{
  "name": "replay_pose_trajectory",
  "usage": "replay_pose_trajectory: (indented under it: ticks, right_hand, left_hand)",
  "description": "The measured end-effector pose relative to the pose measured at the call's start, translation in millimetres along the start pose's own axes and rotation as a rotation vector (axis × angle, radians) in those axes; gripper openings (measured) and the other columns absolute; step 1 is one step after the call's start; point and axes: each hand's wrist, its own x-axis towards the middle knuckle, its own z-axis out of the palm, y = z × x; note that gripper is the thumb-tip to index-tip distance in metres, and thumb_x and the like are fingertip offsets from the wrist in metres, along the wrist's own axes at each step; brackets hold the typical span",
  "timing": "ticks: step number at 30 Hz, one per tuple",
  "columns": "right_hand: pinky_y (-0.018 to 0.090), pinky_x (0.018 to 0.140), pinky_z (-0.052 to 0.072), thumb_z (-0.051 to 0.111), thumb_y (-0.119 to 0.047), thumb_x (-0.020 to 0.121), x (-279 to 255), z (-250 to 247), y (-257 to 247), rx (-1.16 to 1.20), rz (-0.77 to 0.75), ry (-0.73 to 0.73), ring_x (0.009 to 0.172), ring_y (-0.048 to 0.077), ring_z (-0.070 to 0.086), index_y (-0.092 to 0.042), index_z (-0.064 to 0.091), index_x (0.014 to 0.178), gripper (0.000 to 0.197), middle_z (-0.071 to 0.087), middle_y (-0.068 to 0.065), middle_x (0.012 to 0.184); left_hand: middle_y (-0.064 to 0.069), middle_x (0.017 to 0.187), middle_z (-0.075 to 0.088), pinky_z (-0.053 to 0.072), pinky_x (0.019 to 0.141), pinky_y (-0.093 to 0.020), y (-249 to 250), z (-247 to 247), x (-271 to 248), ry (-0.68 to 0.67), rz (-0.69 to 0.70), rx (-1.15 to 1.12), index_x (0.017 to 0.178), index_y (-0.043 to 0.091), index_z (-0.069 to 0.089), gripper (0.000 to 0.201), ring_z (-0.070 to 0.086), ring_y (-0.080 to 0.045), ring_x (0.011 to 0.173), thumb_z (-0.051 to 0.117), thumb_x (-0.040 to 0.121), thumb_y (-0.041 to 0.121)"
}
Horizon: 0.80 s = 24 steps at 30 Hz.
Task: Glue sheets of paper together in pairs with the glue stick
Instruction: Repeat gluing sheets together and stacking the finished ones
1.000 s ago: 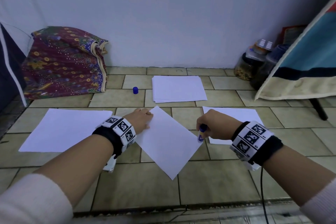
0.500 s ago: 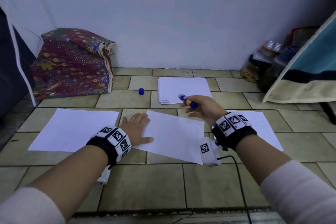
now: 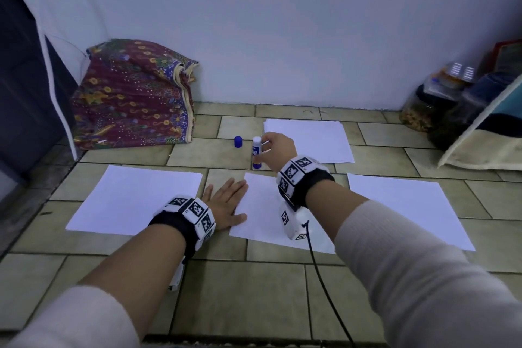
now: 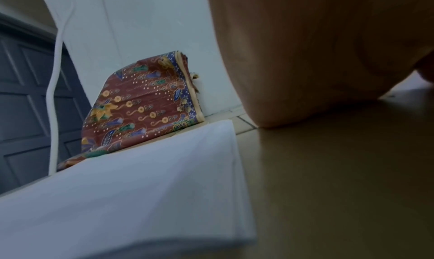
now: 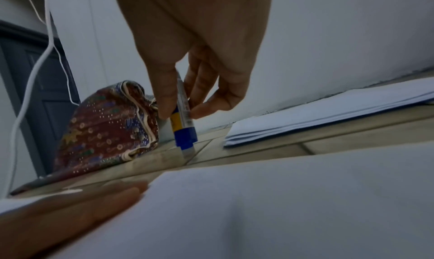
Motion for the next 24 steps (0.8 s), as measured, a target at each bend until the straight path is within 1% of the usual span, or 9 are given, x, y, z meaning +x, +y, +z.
replay_pose_trajectory:
  ticks: [4, 8, 11, 13, 14, 16, 18, 21, 24]
  right_hand:
    - [0.025, 0.073, 0.043, 0.073, -0.009, 0.078, 12, 13, -4, -0.083, -0.045, -0.016, 0.099, 0.024, 0.060, -0.005, 0.061, 0.108, 0.033, 0.065, 0.011, 0.108]
    - [0.026, 0.072, 0.046, 0.070, -0.005, 0.079, 20, 20, -5, -0.093, -0.080, -0.045, 0.097, 0.026, 0.061, -0.007, 0.061, 0.108, 0.031, 0.065, 0.013, 0.109]
    - [0.030, 0.078, 0.050, 0.069, -0.006, 0.079, 22, 23, -6, -0.133, -0.101, -0.070, 0.099, 0.027, 0.061, -0.007, 0.061, 0.111, 0.032, 0.066, 0.013, 0.108]
    - [0.031, 0.077, 0.051, 0.068, -0.009, 0.081, 24, 23, -6, -0.192, -0.107, -0.088, 0.097, 0.027, 0.060, -0.005, 0.061, 0.107, 0.027, 0.065, 0.013, 0.103]
    - [0.027, 0.070, 0.049, 0.067, -0.011, 0.083, 25, 23, -7, -0.239, -0.109, -0.099, 0.093, 0.025, 0.058, -0.004, 0.060, 0.100, 0.020, 0.063, 0.012, 0.097]
    - [0.021, 0.057, 0.040, 0.064, -0.014, 0.085, 25, 22, -8, -0.291, -0.090, -0.104, 0.085, 0.022, 0.054, -0.006, 0.056, 0.091, 0.013, 0.059, 0.010, 0.090]
    - [0.025, 0.066, 0.048, 0.062, -0.012, 0.085, 23, 20, -7, -0.259, -0.069, -0.092, 0.089, 0.022, 0.058, -0.002, 0.060, 0.102, 0.020, 0.065, 0.011, 0.098]
    - [0.028, 0.088, 0.050, 0.064, -0.007, 0.084, 10, 16, -1, -0.115, -0.062, -0.013, 0.103, 0.023, 0.062, -0.001, 0.054, 0.125, 0.043, 0.066, 0.012, 0.115]
    - [0.021, 0.084, 0.046, 0.067, -0.011, 0.084, -12, 7, 9, -0.011, -0.107, 0.032, 0.099, 0.016, 0.060, -0.007, 0.051, 0.129, 0.048, 0.063, 0.008, 0.119]
  left_hand:
    - [0.011, 0.157, -0.023, -0.008, 0.116, -0.042, 0, 0, 3, -0.007, -0.027, -0.021, 0.151, 0.025, -0.015, 0.079, -0.019, -0.007, 0.145, 0.013, 0.090, 0.067]
    - [0.013, 0.157, -0.020, -0.007, 0.116, -0.038, 5, 1, 1, 0.034, -0.048, -0.083, 0.150, 0.026, -0.016, 0.129, -0.014, -0.004, 0.145, -0.013, 0.036, 0.085]
    - [0.012, 0.157, -0.021, -0.007, 0.116, -0.038, 3, 1, 3, 0.032, -0.042, -0.076, 0.150, 0.024, -0.017, 0.130, -0.015, -0.005, 0.145, -0.009, 0.036, 0.085]
    - [0.012, 0.157, -0.023, -0.009, 0.116, -0.040, 2, -2, 1, 0.002, -0.043, -0.081, 0.151, 0.025, -0.016, 0.106, -0.017, -0.005, 0.145, 0.003, 0.065, 0.085]
    - [0.012, 0.157, -0.023, -0.010, 0.116, -0.041, 3, -4, 0, -0.017, -0.045, -0.088, 0.151, 0.026, -0.014, 0.084, -0.018, -0.006, 0.145, 0.016, 0.086, 0.070]
    - [0.010, 0.157, -0.023, -0.010, 0.116, -0.041, 5, -8, -2, -0.022, -0.055, -0.121, 0.152, 0.025, -0.012, 0.070, -0.019, -0.007, 0.145, 0.034, 0.100, 0.040]
    - [0.009, 0.157, -0.023, -0.011, 0.116, -0.041, 5, -8, -1, -0.021, -0.058, -0.130, 0.152, 0.023, -0.011, 0.073, -0.018, -0.007, 0.145, 0.038, 0.100, 0.034]
    - [0.006, 0.158, -0.020, -0.011, 0.116, -0.041, 3, -4, -1, 0.011, -0.044, -0.117, 0.152, 0.021, -0.012, 0.091, -0.016, -0.008, 0.146, 0.030, 0.079, 0.055]
    - [0.006, 0.157, -0.023, -0.009, 0.116, -0.039, 1, 0, 0, 0.038, -0.005, -0.103, 0.150, 0.017, -0.018, 0.115, -0.016, -0.008, 0.146, 0.007, 0.052, 0.072]
